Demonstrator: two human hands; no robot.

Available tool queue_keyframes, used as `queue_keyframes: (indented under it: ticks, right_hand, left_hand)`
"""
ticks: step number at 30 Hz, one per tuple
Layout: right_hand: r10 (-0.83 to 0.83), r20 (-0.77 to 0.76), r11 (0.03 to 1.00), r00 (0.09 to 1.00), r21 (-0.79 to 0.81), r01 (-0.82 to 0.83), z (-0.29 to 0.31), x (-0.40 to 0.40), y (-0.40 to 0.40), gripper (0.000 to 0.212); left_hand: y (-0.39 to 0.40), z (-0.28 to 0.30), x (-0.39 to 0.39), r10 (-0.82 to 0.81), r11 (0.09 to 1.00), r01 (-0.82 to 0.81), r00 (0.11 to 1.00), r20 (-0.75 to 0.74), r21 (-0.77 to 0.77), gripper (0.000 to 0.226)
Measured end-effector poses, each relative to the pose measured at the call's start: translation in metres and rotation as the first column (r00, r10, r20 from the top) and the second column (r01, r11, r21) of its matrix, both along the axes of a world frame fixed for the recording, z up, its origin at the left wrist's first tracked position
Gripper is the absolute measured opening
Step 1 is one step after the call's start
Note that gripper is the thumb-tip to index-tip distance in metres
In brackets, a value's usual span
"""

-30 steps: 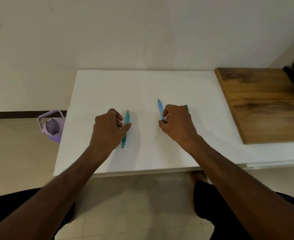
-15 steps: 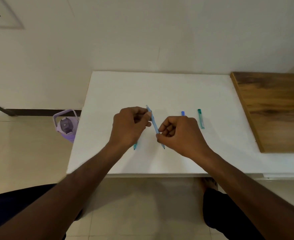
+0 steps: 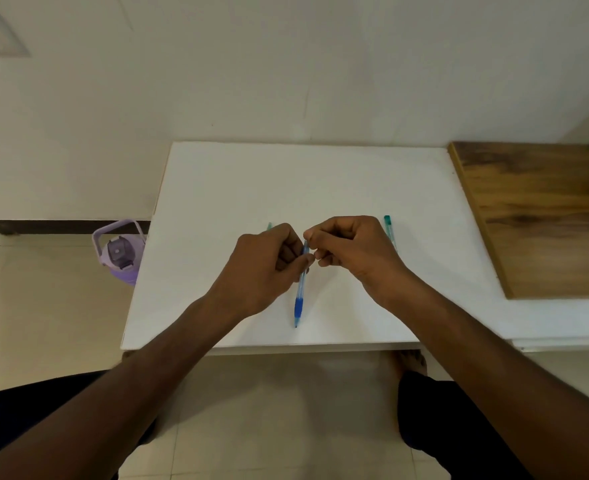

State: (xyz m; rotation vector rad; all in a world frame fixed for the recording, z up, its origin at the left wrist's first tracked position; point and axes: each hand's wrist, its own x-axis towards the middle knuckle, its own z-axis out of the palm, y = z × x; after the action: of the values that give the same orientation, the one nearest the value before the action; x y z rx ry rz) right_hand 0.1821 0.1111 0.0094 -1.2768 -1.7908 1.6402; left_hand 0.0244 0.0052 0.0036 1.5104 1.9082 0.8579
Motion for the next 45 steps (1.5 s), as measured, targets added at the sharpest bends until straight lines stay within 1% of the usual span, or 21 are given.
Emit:
queue_keyframes:
  ticks: [7,10,13,14,15,16,17,18,19,20,22,24,27,29,31,32,33,34,35,37,45]
  right_hand:
    - [0.045,-0.06,0.991,0.997,-0.123,-0.052,0.0,-0.001,0.007,0.01]
    - [0.084,0.004,0.995,0.996,-0.051,-0.084,-0.001,-0.004,0.008,0.013]
    - [-0.084,-0.101,0.992,0.991,-0.106,0.073,0.007,-0.006,0.018,0.016]
    - [-0.123,-0.084,0.991,0.989,-0.071,0.117,0.01,-0.004,0.024,0.017]
    - [-0.13,0.003,0.991,0.992,0.037,0.13,0.012,0.0,0.029,0.017]
    - [-0.113,0.131,0.979,0.985,0.182,0.088,0.013,0.005,0.034,0.017]
    - [-0.076,0.274,0.948,0.959,0.318,-0.015,0.012,0.011,0.037,0.018]
    - [-0.031,0.416,0.905,0.909,0.398,-0.151,0.011,0.014,0.037,0.019]
    - [0.005,0.532,0.864,0.846,0.424,-0.272,0.009,0.016,0.035,0.02]
    - [0.027,0.611,0.839,0.791,0.417,-0.35,0.005,0.016,0.033,0.021]
    - [0.05,0.691,0.828,0.721,0.375,-0.417,-0.005,0.015,0.029,0.024]
    - [0.055,0.713,0.835,0.699,0.35,-0.424,-0.013,0.013,0.027,0.025]
    - [0.031,0.708,0.853,0.705,0.349,-0.388,-0.017,0.014,0.027,0.026]
    - [-0.001,0.677,0.846,0.736,0.393,-0.36,-0.012,0.015,0.031,0.029]
    - [-0.029,0.539,0.869,0.842,0.43,-0.246,-0.003,0.015,0.035,0.03]
    - [-0.011,0.43,0.904,0.903,0.39,-0.174,0.003,0.015,0.036,0.026]
    - [0.035,0.32,0.946,0.947,0.296,-0.135,0.008,0.013,0.034,0.022]
    - [0.097,0.23,0.974,0.968,0.178,-0.14,0.012,0.011,0.031,0.019]
    - [0.162,0.172,0.981,0.972,0.08,-0.177,0.014,0.009,0.027,0.018]
    - [0.246,0.143,0.968,0.959,0.011,-0.25,0.015,0.005,0.021,0.015]
    - [0.214,0.137,0.976,0.967,-0.001,-0.216,0.011,0.003,0.019,0.006]
  left_hand:
    - [0.0,0.001,0.0,0.085,0.995,-0.084,0.996,-0.017,0.057,0.023]
    - [0.0,0.002,0.0,0.087,0.996,-0.088,0.996,0.024,0.028,0.023]
    - [-0.001,0.001,0.002,0.037,0.999,-0.036,0.999,0.017,-0.034,0.021]
    - [-0.002,0.001,0.003,0.034,0.999,-0.033,0.999,0.029,-0.039,0.02]
    - [-0.003,0.0,0.003,0.046,0.998,-0.044,0.998,0.044,-0.033,0.02]
    - [-0.004,0.0,0.002,0.066,0.998,-0.065,0.996,0.055,-0.023,0.021]
    - [-0.004,-0.001,0.001,0.091,0.996,-0.09,0.994,0.062,-0.014,0.022]
    - [-0.004,-0.001,0.0,0.116,0.993,-0.116,0.991,0.066,-0.01,0.023]
    - [-0.003,0.0,-0.002,0.14,0.99,-0.14,0.987,0.073,-0.011,0.024]
    - [-0.003,0.0,-0.003,0.16,0.987,-0.159,0.984,0.082,-0.013,0.024]
    - [-0.002,0.0,-0.004,0.174,0.985,-0.174,0.981,0.084,-0.015,0.024]
    - [-0.002,0.0,-0.003,0.168,0.986,-0.168,0.984,0.06,-0.011,0.024]
    - [-0.003,-0.001,-0.003,0.159,0.987,-0.159,0.986,0.057,-0.012,0.025]
    - [-0.003,-0.002,-0.003,0.165,0.986,-0.164,0.985,0.058,-0.01,0.025]
    - [-0.003,-0.003,-0.005,0.179,0.984,-0.179,0.982,0.062,-0.008,0.025]
    - [-0.002,-0.003,-0.006,0.186,0.982,-0.186,0.98,0.064,-0.004,0.025]
    - [-0.002,-0.004,-0.006,0.188,0.982,-0.189,0.98,0.063,0.001,0.026]
    - [-0.001,-0.004,-0.006,0.185,0.983,-0.185,0.981,0.057,0.004,0.026]
    - [-0.001,-0.005,-0.006,0.18,0.984,-0.181,0.983,0.045,0.004,0.026]
    - [-0.001,-0.005,-0.006,0.17,0.985,-0.171,0.985,0.034,0.01,0.027]
    - [-0.001,-0.004,-0.003,0.141,0.99,-0.141,0.99,0.013,0.024,0.027]
